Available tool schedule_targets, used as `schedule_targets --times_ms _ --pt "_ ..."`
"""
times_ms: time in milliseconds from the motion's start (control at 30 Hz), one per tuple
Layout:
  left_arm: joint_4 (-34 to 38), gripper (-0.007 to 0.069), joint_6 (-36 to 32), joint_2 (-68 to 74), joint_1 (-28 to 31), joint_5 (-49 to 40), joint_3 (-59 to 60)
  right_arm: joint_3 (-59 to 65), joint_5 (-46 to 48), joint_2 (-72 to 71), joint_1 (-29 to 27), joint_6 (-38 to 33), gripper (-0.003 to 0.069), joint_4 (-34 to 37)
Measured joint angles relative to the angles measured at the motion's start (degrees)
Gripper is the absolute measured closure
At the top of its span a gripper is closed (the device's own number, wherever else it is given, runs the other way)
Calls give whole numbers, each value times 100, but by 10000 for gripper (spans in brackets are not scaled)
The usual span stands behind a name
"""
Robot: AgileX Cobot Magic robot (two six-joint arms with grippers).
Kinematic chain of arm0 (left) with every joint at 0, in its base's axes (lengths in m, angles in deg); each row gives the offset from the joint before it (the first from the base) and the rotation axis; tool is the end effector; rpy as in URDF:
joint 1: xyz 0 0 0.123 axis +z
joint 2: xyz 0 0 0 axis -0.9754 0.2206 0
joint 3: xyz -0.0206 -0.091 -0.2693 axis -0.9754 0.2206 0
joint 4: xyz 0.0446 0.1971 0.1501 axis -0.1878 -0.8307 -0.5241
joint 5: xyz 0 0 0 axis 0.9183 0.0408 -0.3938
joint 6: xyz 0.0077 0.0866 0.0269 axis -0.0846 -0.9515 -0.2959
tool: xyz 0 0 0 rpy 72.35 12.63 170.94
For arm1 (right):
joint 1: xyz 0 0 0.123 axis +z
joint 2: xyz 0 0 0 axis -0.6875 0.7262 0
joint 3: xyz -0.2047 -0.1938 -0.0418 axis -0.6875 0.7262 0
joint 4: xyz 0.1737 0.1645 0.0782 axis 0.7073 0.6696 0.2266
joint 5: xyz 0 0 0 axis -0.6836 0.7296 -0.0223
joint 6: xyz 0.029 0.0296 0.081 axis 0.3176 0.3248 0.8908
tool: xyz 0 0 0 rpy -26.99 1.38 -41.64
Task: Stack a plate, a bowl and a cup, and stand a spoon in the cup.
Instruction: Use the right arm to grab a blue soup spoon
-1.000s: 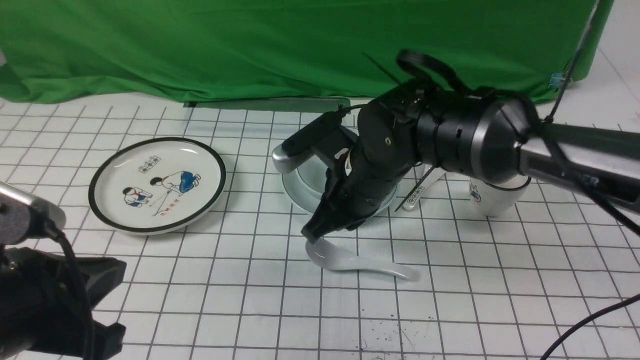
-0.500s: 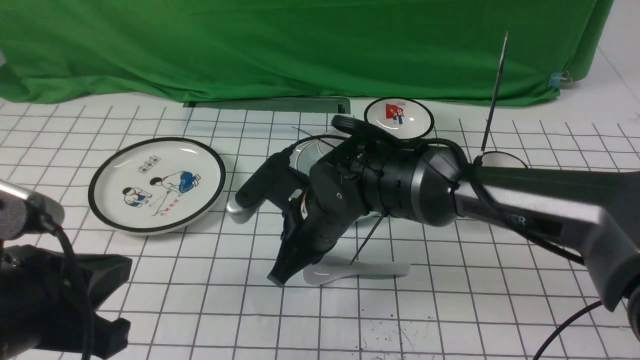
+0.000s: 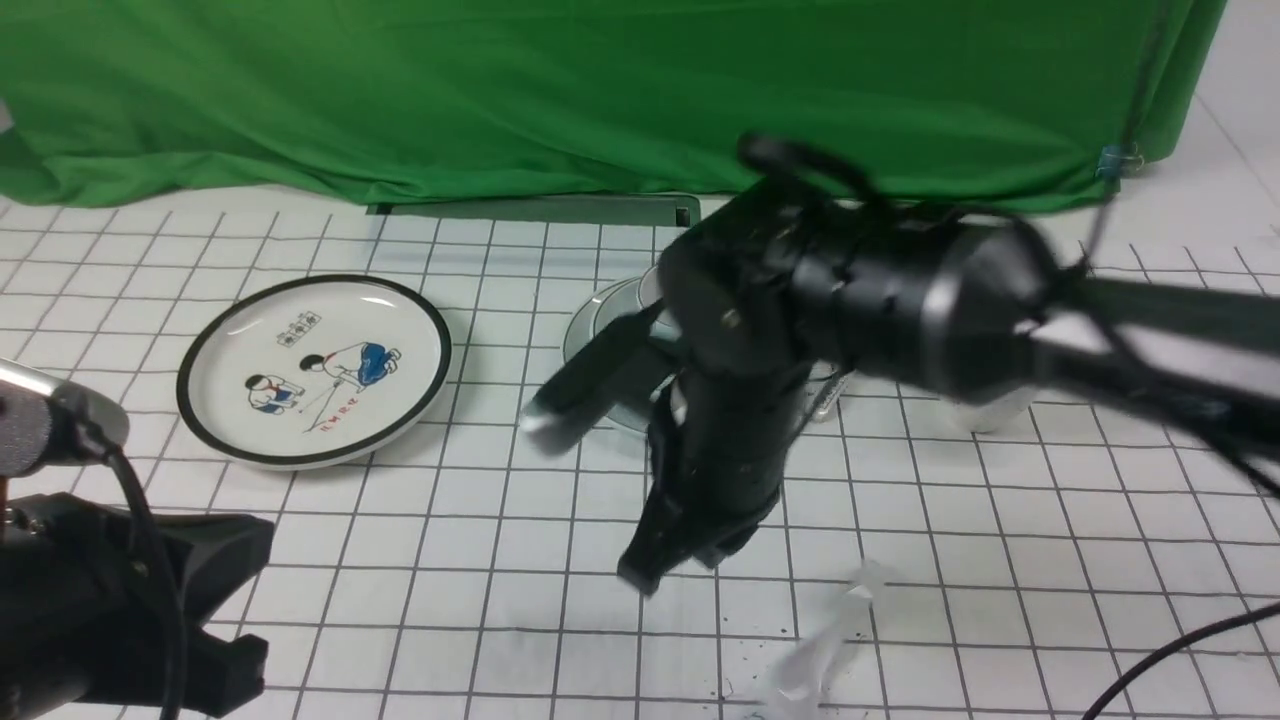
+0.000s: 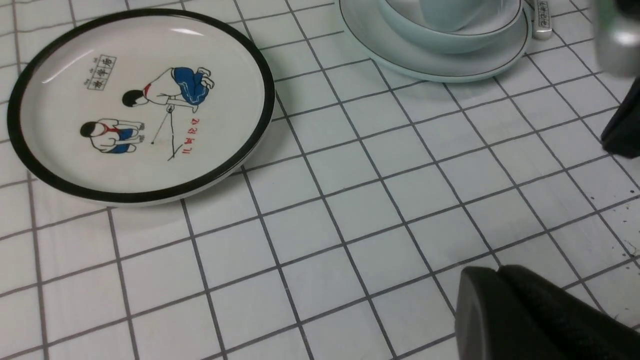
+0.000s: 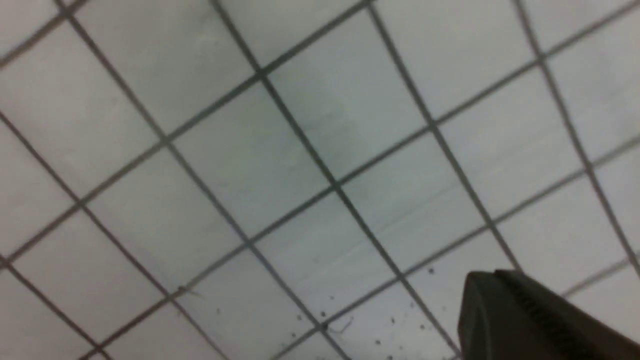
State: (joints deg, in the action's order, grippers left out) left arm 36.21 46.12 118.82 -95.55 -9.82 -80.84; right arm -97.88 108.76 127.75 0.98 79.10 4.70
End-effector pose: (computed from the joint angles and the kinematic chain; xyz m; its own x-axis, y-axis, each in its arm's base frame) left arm 0.1289 -0.0489 0.2805 -0.5115 0.1413 -0.8476 0.3527 0.9340 -0.0571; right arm 0.2885 0.2891 0.2321 -0.6501 -0.7170 -0.2515 -0.7464 0.6646 0.0347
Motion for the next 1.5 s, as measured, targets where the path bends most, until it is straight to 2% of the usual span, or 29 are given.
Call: schedule_targets --times_ms 67,133,167,200,300,333,400,467,600,767,833,900,1033,1300,1367,1400,1433,1500 --pt "14 655 0 0 0 0 0 205 -12 -250 -191 582 631 10" --pt "43 655 0 0 0 0 0 527 -96 -428 -427 1178 571 -3" --pt "48 655 0 0 0 0 0 599 -114 -441 -451 1226 552 -2" --pt "83 655 0 0 0 0 0 871 -200 -504 -614 1554 452 -17" --pt "146 655 0 0 0 0 0 1475 -432 -513 -803 2042 230 -32" --pt "144 655 0 0 0 0 0 1541 -457 -513 -811 2070 218 -32" --pt "166 655 0 0 0 0 0 1812 -744 -513 -831 2389 123 -27" --pt "220 655 0 0 0 0 0 1980 -962 -513 -831 2634 101 -27" --pt "491 655 -92 0 0 0 0 2140 -1060 -513 -842 3066 127 -21" --pt "682 655 -314 0 0 0 0 2227 -998 -513 -851 3265 160 -21" --pt "720 655 -321 0 0 0 0 2271 -962 -432 -851 3284 203 20" --pt "727 655 -339 0 0 0 0 2277 -943 -350 -851 3220 273 56" --pt "727 655 -361 0 0 0 0 2277 -1165 -350 -851 2746 496 80" --pt "727 655 -407 0 0 109 0 1895 -1453 -841 -851 1785 492 80" --pt "727 655 -412 0 0 183 0 1657 -2110 -1149 -839 1253 492 80" --pt "727 655 -412 0 0 194 0 1644 -2203 -1149 -839 1201 492 74" --pt "727 655 -412 0 0 247 0 1576 -3094 -1322 -824 804 492 63" --pt "733 655 -414 0 0 271 0 1549 -3736 -1376 -816 571 492 63"
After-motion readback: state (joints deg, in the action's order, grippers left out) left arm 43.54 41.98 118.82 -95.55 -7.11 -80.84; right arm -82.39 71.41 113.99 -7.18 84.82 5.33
